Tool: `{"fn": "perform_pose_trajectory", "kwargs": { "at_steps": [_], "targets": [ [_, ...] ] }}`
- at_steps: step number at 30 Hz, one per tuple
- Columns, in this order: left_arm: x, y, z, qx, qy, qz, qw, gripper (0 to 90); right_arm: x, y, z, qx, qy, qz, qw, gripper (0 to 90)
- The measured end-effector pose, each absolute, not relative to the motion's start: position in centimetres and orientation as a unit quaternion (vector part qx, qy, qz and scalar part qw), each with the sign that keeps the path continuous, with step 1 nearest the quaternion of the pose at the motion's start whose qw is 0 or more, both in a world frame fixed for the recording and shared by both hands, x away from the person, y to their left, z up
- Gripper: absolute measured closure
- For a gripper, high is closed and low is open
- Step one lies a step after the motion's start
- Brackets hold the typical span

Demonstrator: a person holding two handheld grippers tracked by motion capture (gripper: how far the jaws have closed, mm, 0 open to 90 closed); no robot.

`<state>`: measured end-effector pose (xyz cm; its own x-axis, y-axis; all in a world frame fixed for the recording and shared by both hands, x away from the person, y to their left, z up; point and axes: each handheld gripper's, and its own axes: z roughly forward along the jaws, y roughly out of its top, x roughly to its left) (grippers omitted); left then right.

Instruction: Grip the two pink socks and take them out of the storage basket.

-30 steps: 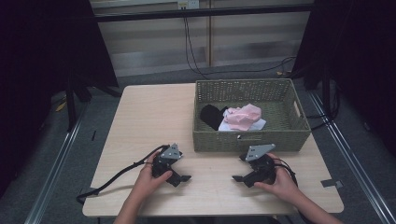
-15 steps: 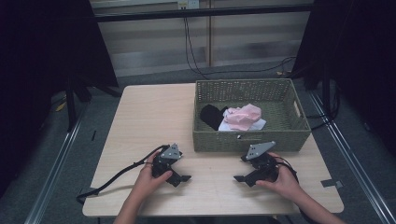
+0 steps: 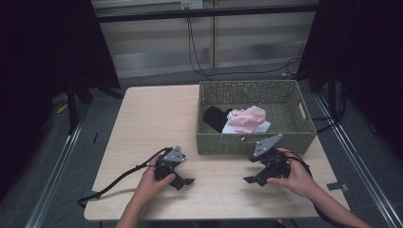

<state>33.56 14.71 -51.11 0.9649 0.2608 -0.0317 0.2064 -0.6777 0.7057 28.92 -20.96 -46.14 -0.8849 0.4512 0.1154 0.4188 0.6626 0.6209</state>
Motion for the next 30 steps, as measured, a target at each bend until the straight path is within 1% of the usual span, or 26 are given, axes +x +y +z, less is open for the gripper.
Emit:
{"fn": "perform_pose_trajectory", "kwargs": {
  "at_steps": [11,14,19,24,25,30],
  "targets": [
    [33.6,14.7,-51.1,0.915,0.127,0.036,0.38,0.0,29.8,-21.1,-42.7,0.22,0.923,0.315,0.01,20.1],
    [33.6,14.7,-51.1,0.915,0.127,0.036,0.38,0.0,30.0,-21.1,-41.8,0.216,0.925,0.312,0.0,22.7],
    [33.6,14.7,-51.1,0.915,0.127,0.036,0.38,0.0,30.5,-21.2,-40.3,0.214,0.927,0.308,-0.008,23.0],
    [33.6,14.7,-51.1,0.915,0.127,0.036,0.38,0.0,30.9,-21.3,-39.2,0.213,0.929,0.303,-0.006,23.6],
    [33.6,14.7,-51.1,0.915,0.127,0.036,0.38,0.0,31.2,-21.4,-38.4,0.22,0.927,0.303,-0.008,24.1],
    [33.6,14.7,-51.1,0.915,0.127,0.036,0.381,0.0,32.1,-21.8,-37.0,0.222,0.926,0.305,-0.001,24.7]
  ]
}}
